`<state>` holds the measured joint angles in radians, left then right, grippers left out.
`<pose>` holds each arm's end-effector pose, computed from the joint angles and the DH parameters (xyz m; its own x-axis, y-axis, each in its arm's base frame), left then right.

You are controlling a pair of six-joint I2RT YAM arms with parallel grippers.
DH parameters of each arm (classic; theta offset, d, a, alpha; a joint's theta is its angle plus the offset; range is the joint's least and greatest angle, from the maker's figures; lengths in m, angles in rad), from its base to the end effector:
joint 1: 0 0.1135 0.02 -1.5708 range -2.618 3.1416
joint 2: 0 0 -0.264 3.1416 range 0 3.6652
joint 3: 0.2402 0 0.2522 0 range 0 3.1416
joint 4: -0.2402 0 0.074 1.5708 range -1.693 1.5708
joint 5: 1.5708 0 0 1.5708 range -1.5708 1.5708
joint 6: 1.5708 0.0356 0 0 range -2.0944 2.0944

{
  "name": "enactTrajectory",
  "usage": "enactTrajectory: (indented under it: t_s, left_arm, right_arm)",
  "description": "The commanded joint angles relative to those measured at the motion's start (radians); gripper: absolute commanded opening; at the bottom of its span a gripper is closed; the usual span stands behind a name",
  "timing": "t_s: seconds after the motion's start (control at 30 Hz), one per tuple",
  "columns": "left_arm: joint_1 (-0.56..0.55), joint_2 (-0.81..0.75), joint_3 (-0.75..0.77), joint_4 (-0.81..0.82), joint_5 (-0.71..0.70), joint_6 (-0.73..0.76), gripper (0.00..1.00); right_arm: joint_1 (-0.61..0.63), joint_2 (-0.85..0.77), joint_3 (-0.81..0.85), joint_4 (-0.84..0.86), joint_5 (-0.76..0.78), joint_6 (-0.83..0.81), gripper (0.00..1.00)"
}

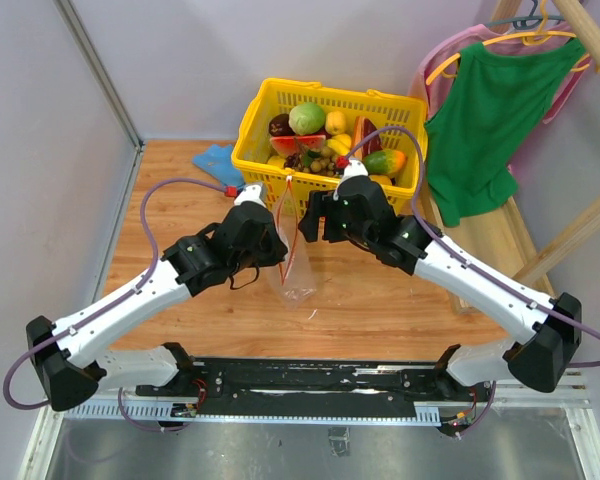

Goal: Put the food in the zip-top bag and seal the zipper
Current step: Open the zipper of the food storage bag.

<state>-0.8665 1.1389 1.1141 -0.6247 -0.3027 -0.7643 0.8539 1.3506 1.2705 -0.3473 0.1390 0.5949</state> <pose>0.1647 -0.1774 0.3419 -0.6797 -0.2202 -0.6997 0.1432 0.8957 -0.4210 0.2079 0.2310 0.3660 -0.5975 0.1592 -0.7859 -0.3971 0.7928 0.4625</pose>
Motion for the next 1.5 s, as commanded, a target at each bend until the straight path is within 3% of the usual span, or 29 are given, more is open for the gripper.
enactTrajectory:
  t_s: [0.0, 0.43, 0.63, 0.73, 0.93, 1.0, 1.3, 1.47]
  left_arm:
    - [-0.016, 0.006, -0.008, 0.033, -0.038, 0.003, 0.0]
    - [-0.05, 0.027, 0.006, 0.048, -0.056, 0.023, 0.0]
    - [-0.057, 0.019, 0.009, 0.044, -0.065, 0.031, 0.0]
    - [-0.057, 0.011, 0.015, 0.04, -0.073, 0.037, 0.0]
    - [-0.057, -0.013, 0.03, 0.038, -0.082, 0.053, 0.01]
    - [-0.057, -0.015, 0.032, 0.037, -0.084, 0.058, 0.05]
    - [-0.057, -0.009, 0.074, 0.015, -0.134, 0.095, 0.4]
    - [-0.057, 0.012, 0.107, -0.006, -0.186, 0.12, 0.45]
  right_arm:
    - [0.019, -0.044, 0.046, -0.018, 0.042, -0.016, 0.74]
    - [0.025, 0.065, 0.121, -0.056, 0.006, -0.037, 0.71]
    - [0.037, 0.137, 0.166, -0.115, 0.039, -0.055, 0.6]
    - [0.042, 0.157, 0.186, -0.138, 0.037, -0.077, 0.48]
    - [0.061, 0.165, 0.217, -0.172, 0.08, -0.129, 0.06]
    - [0.07, 0.158, 0.221, -0.17, 0.091, -0.149, 0.01]
    - [0.1, 0.16, 0.248, -0.19, 0.114, -0.203, 0.01]
    - [0.105, 0.161, 0.255, -0.194, 0.1, -0.217, 0.01]
